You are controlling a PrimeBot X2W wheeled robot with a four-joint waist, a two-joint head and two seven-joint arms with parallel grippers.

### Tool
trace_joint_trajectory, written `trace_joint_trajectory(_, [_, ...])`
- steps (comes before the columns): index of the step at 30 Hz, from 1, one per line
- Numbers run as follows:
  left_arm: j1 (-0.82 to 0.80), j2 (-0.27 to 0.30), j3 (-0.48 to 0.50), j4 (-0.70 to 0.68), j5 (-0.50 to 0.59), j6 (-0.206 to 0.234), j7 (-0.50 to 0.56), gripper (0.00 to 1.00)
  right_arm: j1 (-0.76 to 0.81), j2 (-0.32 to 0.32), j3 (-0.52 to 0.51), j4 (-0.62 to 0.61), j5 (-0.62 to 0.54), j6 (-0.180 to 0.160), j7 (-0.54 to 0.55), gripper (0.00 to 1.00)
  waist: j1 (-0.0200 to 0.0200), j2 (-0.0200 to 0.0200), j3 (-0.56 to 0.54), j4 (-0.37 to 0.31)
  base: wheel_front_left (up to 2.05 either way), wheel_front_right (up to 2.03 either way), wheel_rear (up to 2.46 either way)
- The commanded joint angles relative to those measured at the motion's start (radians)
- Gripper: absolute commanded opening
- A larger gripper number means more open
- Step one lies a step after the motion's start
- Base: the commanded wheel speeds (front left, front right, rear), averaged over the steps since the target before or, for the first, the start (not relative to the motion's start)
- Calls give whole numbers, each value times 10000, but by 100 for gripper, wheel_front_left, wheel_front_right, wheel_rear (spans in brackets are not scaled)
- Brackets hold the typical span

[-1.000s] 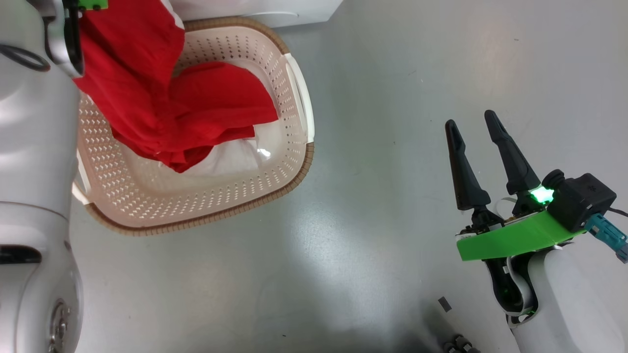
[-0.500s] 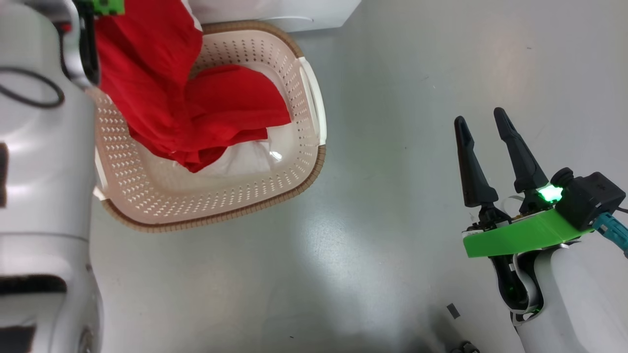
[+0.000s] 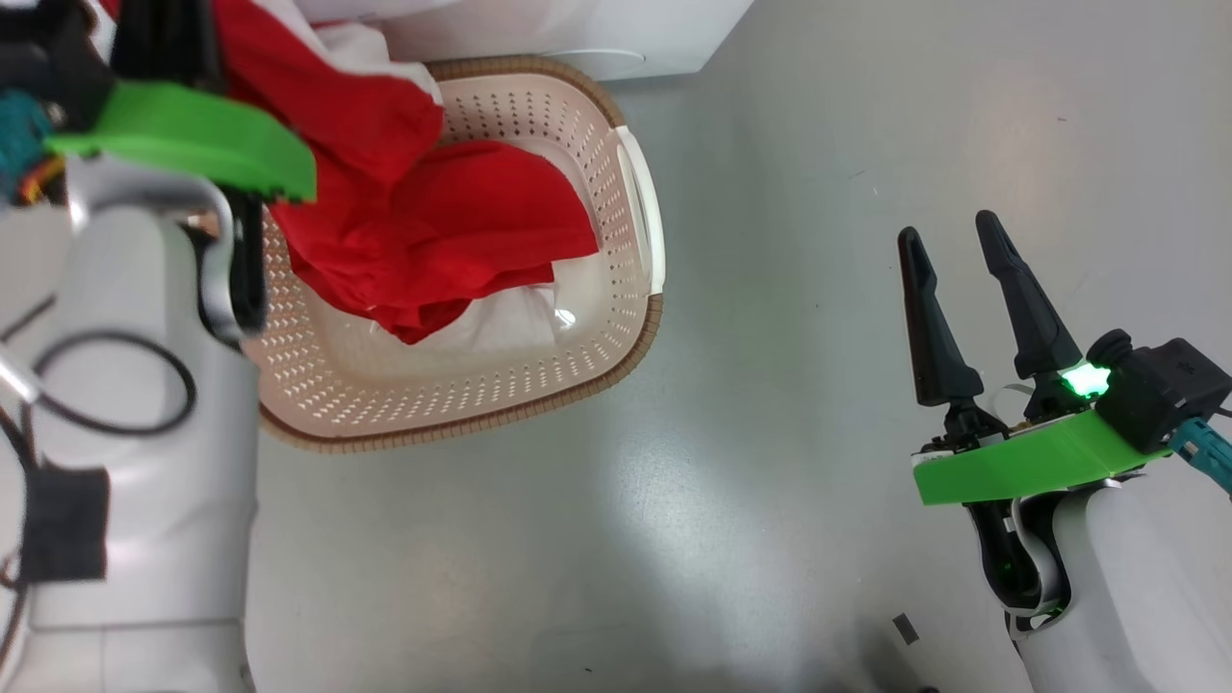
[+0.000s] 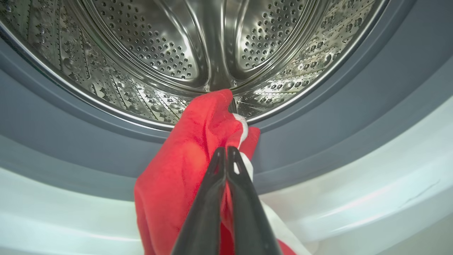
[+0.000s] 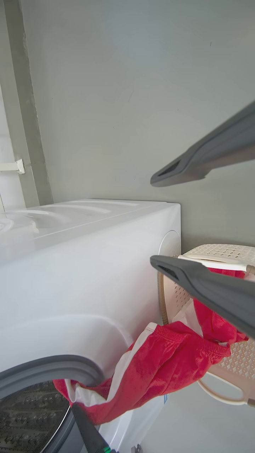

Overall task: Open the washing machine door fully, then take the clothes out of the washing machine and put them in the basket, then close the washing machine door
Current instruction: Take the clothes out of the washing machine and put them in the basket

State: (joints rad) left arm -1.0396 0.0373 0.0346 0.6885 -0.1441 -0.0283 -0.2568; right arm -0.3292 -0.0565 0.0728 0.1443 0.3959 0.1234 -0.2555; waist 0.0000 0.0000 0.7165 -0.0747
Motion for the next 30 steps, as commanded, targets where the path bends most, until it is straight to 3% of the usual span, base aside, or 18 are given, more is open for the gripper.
trace_joint_trajectory(1, [530,239,187,-466,-92,-67,-49,0,403,-4,146,-233,-198,73,-63,100,0,0,-40,25,0,0,0])
trace_joint_trajectory(8, [2186,143,-103,-1352,-307,-198,-49,0,449,-23,126,-260,-188,73,-63,100,0,0,-78,92,0,0,0])
trace_joint_trajectory(15, [3123,132,-957,-1118,-1033,-52,-49,0,398,-23,172,-274,-180,73,-63,100,0,0,-5,82,0,0,0])
trace_joint_trajectory(30, [2897,130,-1853,1433,-1457,2,-49,0,195,11,272,-280,-139,73,-63,100,0,0,395,-204,0,0,0])
